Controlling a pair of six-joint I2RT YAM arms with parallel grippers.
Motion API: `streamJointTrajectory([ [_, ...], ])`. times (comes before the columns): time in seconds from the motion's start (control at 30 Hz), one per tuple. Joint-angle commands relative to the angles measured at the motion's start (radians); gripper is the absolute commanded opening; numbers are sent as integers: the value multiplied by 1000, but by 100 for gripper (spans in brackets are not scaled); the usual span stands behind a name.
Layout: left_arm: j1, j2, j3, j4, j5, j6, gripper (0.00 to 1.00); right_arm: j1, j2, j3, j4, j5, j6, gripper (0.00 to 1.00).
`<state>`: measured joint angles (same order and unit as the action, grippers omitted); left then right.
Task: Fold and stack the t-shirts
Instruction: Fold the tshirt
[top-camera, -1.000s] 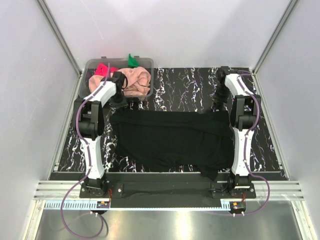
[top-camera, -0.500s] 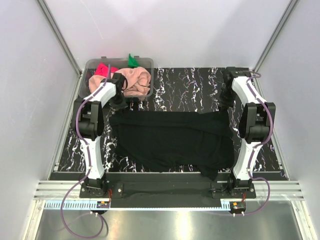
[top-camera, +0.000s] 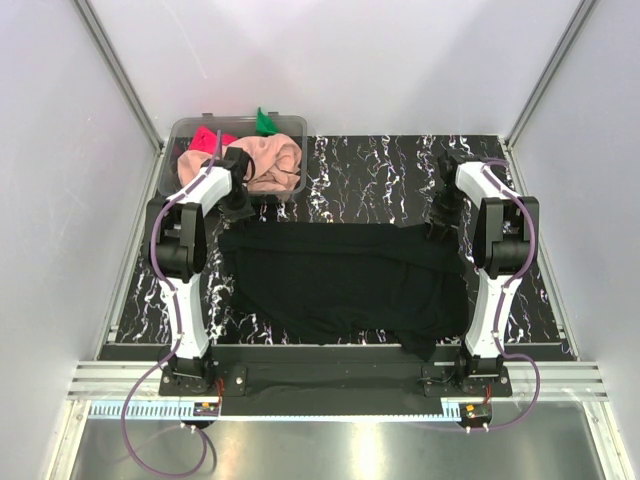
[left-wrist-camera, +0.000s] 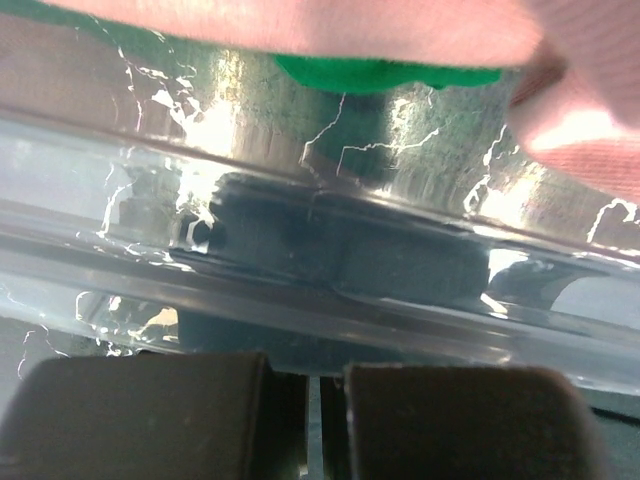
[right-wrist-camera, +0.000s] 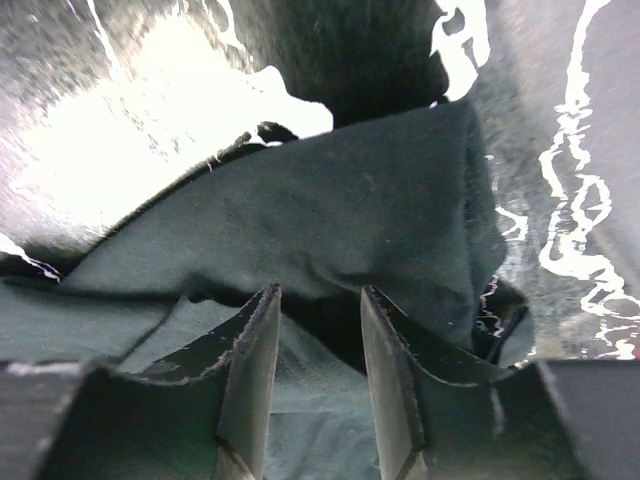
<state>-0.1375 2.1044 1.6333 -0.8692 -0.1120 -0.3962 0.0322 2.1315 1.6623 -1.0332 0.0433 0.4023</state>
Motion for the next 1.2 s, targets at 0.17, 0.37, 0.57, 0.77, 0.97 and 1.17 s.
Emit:
streamJointTrajectory([
  [0.17,3,-43,-3,33,17,23,0,9,-61,39,-39,112,-17,47],
  [0.37,1,-44,-4,35,24,25,0,9,-3,40,-48,138,-14,45],
  [0.57,-2,-57,-12,38,22,26,0,14,62,50,-25,135,-3,40],
  [0.77,-2,-60,-24,39,17,28,0,17,134,86,-34,170,1,0],
  [0.97,-2,-55,-21,41,-3,23,0,23,183,149,-37,214,10,0],
  [1.17,-2,-21,28,35,-18,11,0,44,290,316,-88,309,1,0],
])
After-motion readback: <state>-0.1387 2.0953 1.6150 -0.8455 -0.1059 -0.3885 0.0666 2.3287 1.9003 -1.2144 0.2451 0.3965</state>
